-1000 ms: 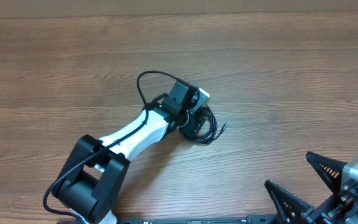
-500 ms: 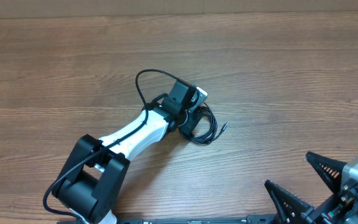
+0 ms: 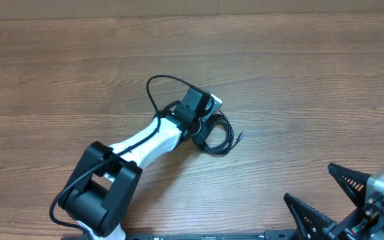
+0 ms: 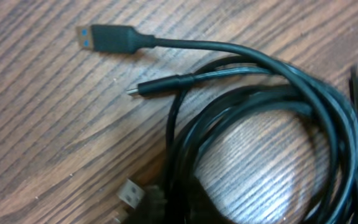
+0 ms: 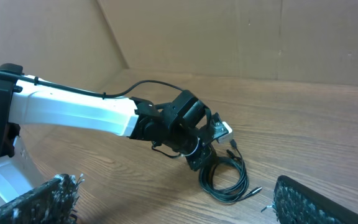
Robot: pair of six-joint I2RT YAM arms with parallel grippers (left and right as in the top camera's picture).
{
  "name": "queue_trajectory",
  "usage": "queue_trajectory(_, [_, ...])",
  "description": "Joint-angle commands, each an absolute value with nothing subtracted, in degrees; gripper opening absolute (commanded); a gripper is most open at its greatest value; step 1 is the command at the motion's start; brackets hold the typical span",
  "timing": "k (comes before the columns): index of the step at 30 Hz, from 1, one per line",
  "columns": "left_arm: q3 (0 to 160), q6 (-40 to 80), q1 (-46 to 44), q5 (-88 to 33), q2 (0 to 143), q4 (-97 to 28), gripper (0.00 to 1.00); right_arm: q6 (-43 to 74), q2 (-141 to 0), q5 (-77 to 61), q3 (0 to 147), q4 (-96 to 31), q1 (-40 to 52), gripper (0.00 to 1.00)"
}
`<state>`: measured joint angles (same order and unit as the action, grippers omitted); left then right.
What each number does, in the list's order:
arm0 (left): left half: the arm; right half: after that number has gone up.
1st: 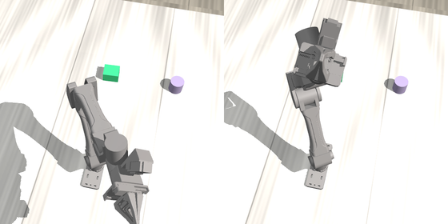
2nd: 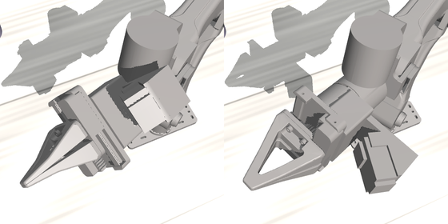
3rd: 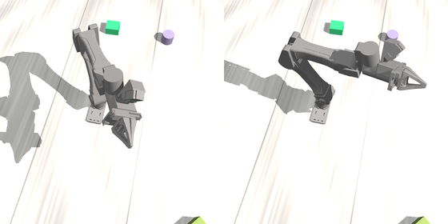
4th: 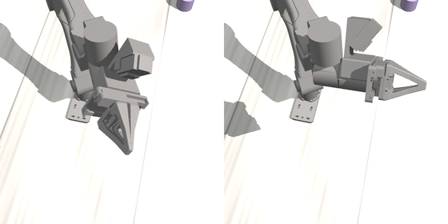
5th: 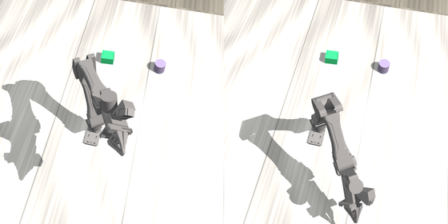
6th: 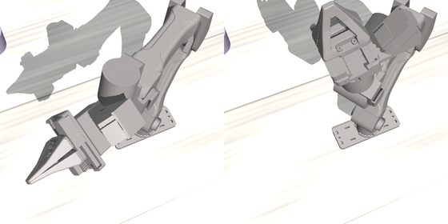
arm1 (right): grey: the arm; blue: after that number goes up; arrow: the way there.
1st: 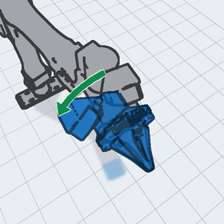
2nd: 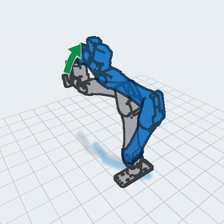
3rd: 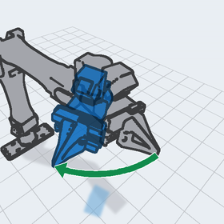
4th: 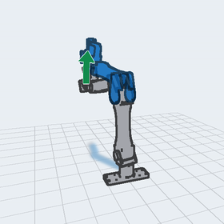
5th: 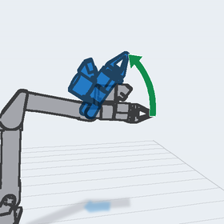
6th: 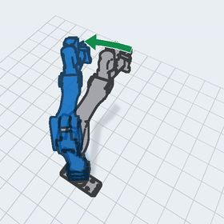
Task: Untangle cables
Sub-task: 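Lower the left gripper and close it on the cable coil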
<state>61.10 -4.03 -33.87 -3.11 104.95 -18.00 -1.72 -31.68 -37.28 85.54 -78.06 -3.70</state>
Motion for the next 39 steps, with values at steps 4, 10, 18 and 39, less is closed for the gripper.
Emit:
queue_trajectory(4, [60.53, -3.64, -33.76, -2.76, 105.67, -17.67, 0.04, -1.63, -31.9, -37.58, 86.21, -77.93, -3.77, 1.0])
queue_trajectory(10, [60.71, -1.65, -33.76, -2.7, 105.32, -18.44, 0.04, -1.83, -31.9, -35.16, 86.21, -77.93, -3.77, 1.0])
queue_trajectory(18, [63.72, 0.25, -30.92, -3.03, 101.19, -22.65, 0.04, -1.78, -31.9, -27.4, 83.92, -76.93, -3.77, 1.0])
queue_trajectory(39, [73.41, -1.13, -28.12, -5.69, 76.09, -35.73, 0.08, -1.56, -32.01, -29.67, 71.16, -69.06, -3.77, 1.0])
